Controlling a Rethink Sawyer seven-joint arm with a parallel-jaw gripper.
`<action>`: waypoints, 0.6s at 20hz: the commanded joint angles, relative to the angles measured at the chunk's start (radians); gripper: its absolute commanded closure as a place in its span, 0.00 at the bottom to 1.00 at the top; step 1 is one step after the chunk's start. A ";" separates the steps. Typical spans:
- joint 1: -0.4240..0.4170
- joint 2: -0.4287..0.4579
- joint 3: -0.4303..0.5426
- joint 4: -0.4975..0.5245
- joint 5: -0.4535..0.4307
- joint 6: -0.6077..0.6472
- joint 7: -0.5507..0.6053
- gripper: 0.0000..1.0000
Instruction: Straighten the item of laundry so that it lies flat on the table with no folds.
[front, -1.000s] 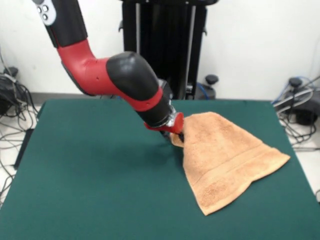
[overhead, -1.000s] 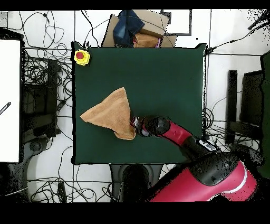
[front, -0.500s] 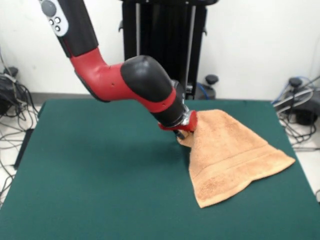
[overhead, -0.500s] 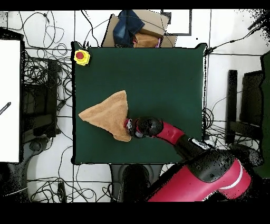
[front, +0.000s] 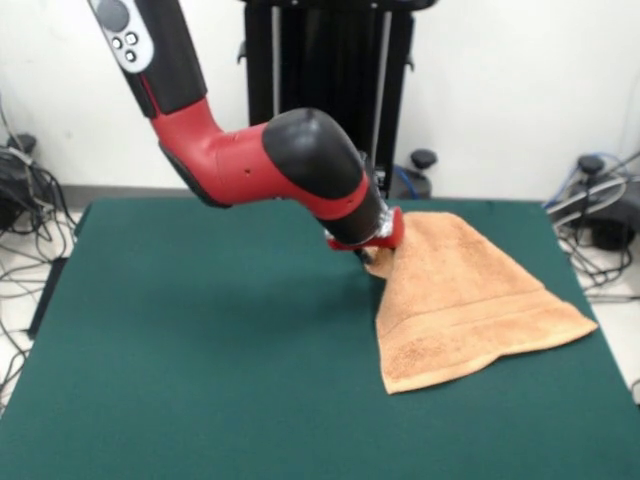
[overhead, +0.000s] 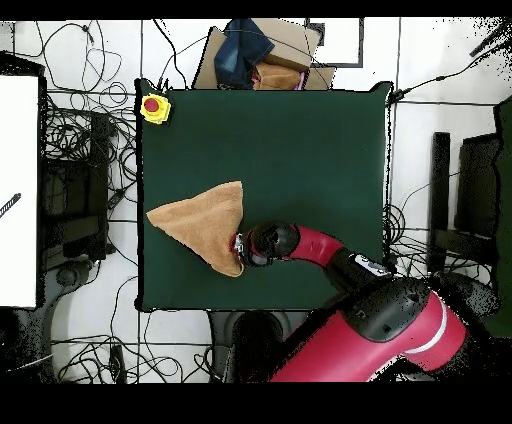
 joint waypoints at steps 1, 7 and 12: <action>0.072 -0.015 0.022 -0.130 -0.110 0.061 -0.191 0.00; 0.098 -0.036 0.004 -0.137 -0.162 0.044 -0.148 0.00; 0.130 -0.056 -0.018 -0.153 -0.199 0.058 -0.134 0.00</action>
